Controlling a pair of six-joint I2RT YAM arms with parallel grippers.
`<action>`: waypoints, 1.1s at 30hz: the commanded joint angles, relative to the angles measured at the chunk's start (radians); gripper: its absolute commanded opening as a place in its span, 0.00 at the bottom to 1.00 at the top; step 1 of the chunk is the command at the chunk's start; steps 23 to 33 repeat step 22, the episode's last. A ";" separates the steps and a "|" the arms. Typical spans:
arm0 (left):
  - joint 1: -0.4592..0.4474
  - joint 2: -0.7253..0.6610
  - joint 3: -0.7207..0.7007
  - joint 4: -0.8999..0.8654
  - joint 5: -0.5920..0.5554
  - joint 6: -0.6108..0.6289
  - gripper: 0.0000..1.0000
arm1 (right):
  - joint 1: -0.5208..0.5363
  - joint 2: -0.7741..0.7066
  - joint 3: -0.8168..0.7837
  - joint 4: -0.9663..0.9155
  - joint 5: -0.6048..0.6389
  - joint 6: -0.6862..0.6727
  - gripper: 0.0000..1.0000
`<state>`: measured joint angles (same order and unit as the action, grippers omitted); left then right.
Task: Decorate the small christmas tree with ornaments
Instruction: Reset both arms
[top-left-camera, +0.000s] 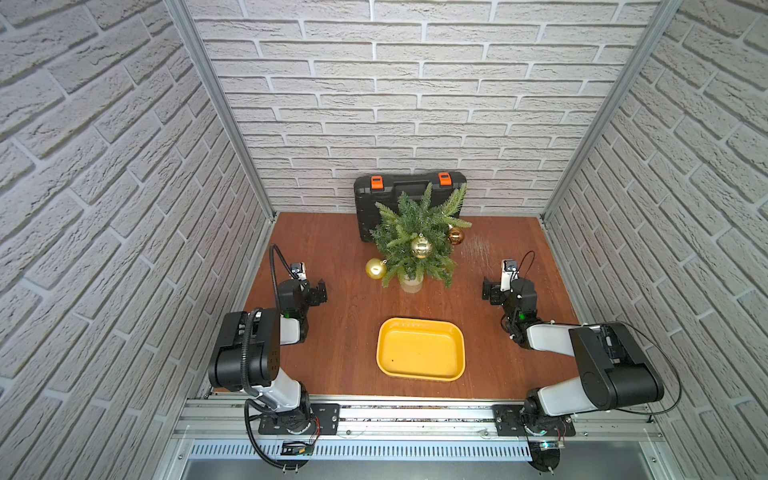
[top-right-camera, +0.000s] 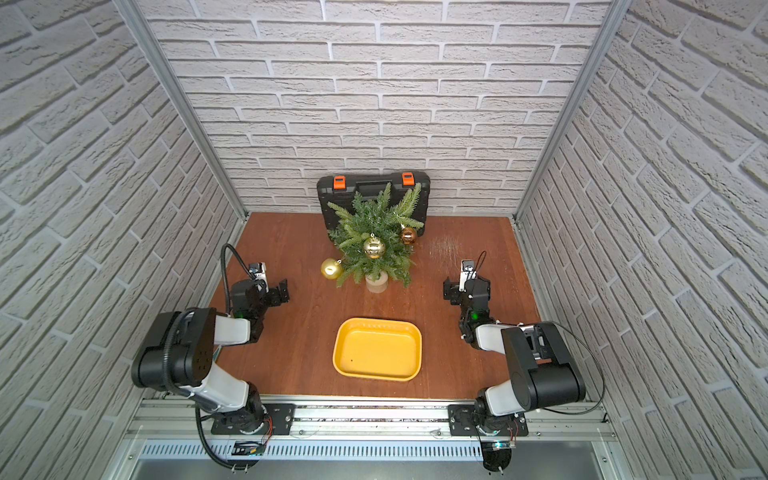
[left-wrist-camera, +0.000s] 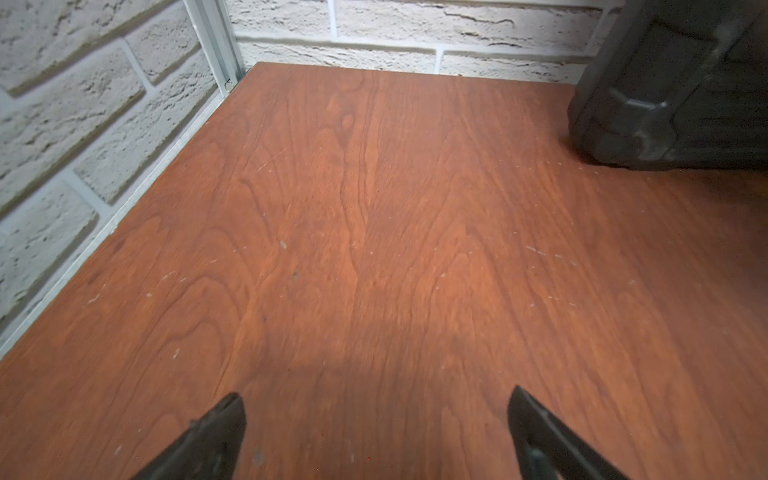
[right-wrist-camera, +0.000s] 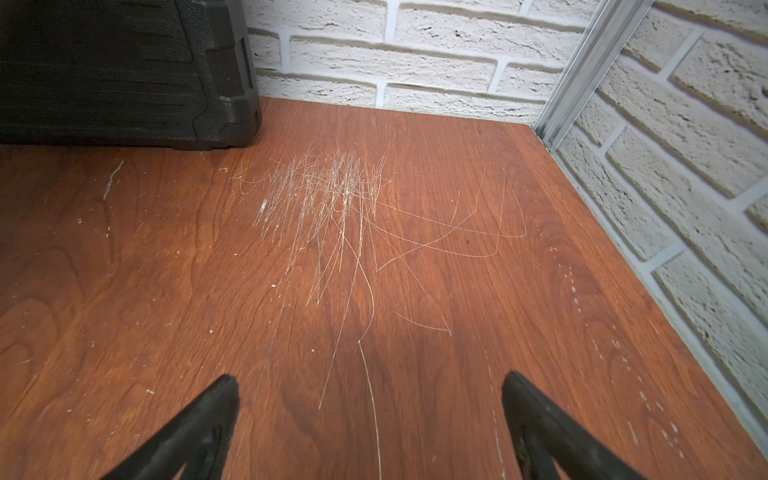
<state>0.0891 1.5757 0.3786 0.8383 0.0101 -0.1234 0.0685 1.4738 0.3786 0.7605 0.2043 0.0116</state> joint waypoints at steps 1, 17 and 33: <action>-0.006 -0.002 0.019 0.064 -0.025 0.022 0.98 | -0.004 0.002 -0.005 0.056 -0.008 0.006 0.99; -0.009 -0.005 0.009 0.079 -0.025 0.023 0.98 | -0.005 0.015 0.002 0.052 -0.009 0.006 0.99; -0.009 -0.006 0.009 0.077 -0.025 0.022 0.98 | -0.006 0.000 -0.010 0.058 -0.010 0.006 0.99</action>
